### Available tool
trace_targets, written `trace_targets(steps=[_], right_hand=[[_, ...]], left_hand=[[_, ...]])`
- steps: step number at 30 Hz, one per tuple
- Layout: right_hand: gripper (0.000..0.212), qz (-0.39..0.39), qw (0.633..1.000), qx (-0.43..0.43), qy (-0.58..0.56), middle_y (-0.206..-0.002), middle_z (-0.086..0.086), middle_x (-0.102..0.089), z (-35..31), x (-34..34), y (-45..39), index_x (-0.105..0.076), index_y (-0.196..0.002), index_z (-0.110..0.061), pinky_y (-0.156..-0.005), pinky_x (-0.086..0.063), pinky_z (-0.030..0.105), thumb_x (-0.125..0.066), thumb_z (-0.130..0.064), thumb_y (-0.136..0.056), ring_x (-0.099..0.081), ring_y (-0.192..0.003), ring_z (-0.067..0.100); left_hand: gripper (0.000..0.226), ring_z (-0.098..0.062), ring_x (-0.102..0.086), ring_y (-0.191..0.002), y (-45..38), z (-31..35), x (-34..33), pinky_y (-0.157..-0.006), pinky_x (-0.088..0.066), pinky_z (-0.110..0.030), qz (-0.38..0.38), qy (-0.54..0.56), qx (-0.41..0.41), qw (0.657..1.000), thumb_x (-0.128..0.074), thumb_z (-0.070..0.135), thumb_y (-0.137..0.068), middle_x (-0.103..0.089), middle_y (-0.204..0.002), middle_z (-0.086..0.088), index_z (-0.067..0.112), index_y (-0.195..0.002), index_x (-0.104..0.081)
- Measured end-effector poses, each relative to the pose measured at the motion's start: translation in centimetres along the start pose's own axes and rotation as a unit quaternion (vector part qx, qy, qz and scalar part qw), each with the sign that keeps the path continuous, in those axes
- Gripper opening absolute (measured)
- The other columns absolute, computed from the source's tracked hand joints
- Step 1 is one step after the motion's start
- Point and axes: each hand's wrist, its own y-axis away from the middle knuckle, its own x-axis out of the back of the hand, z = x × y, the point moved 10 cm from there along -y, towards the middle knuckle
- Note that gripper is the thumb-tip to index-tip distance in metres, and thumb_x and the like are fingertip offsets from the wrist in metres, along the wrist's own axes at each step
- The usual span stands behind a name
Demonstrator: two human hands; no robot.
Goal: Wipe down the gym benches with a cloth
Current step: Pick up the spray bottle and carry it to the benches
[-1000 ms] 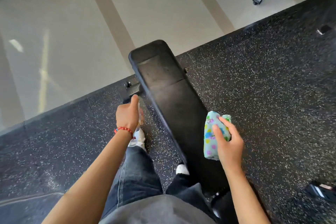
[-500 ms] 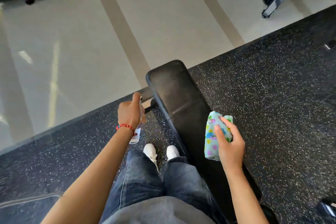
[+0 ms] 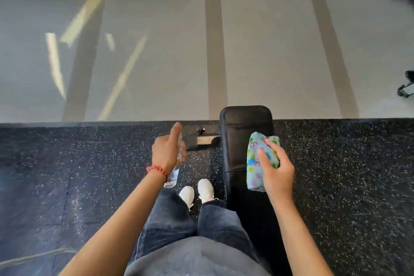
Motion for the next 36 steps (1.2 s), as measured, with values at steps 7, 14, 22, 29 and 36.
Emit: trace_targets(steps=[7, 14, 22, 29, 36], right_hand=[[0.024, -0.152, 0.986, 0.062, 0.037, -0.104, -0.013, -0.061, -4.4, -8.9, -2.0, -0.063, -0.108, -0.025, -0.08, -0.053, 0.03, -0.065, -0.019, -0.085, -0.061, -0.095, 0.007], [0.022, -0.292, 0.941, 0.128, 0.111, -0.104, -0.009, -0.063, -8.3, -21.3, 1.1, -0.063, -0.104, -0.032, -0.079, -0.048, 0.023, -0.065, -0.021, -0.084, -0.06, -0.092, 0.006], [0.023, -0.424, 0.873, 0.194, 0.141, -0.096, -0.016, -0.063, -11.7, -38.5, 10.4, -0.063, -0.106, -0.026, -0.063, -0.046, 0.003, -0.065, -0.017, -0.085, -0.057, -0.077, -0.018], [0.021, -0.507, 0.82, 0.211, 0.162, -0.103, -0.005, -0.066, -13.7, -53.0, 20.9, -0.064, -0.102, -0.029, -0.076, -0.053, 0.02, -0.066, -0.018, -0.084, -0.063, -0.088, 0.0], [0.022, -0.565, 0.775, 0.221, 0.176, -0.109, -0.003, -0.067, -15.5, -63.7, 27.1, -0.065, -0.101, -0.034, -0.084, -0.054, 0.036, -0.068, -0.022, -0.082, -0.065, -0.093, 0.011]], left_hand=[[0.065, -0.007, -0.049, -0.032, 0.9, -3.6, 6.5, -0.037, -0.039, -0.012, 0.113, 0.09, 0.074, 0.987, -0.038, 0.052, -0.093, -0.051, -0.041, -0.002, 0.003, -0.053, -0.053], [0.069, -0.012, -0.05, -0.035, 1.6, -8.5, 15.8, -0.043, -0.042, -0.018, 0.234, 0.17, 0.131, 0.948, -0.039, 0.055, -0.093, -0.055, -0.048, -0.01, 0.004, -0.048, -0.053], [0.068, -0.013, -0.048, -0.036, 1.5, -14.0, 29.0, -0.05, -0.042, -0.022, 0.33, 0.255, 0.144, 0.898, -0.04, 0.051, -0.093, -0.053, -0.046, -0.01, -0.001, -0.053, -0.056], [0.069, -0.015, -0.048, -0.036, 1.1, -18.9, 42.5, -0.052, -0.04, -0.024, 0.397, 0.301, 0.154, 0.853, -0.04, 0.051, -0.093, -0.052, -0.048, -0.016, -0.001, -0.049, -0.054], [0.074, -0.018, -0.049, -0.038, 0.5, -23.2, 50.9, -0.065, -0.049, -0.034, 0.458, 0.339, 0.182, 0.801, -0.038, 0.054, -0.094, -0.055, -0.047, -0.015, 0.001, -0.046, -0.054]])
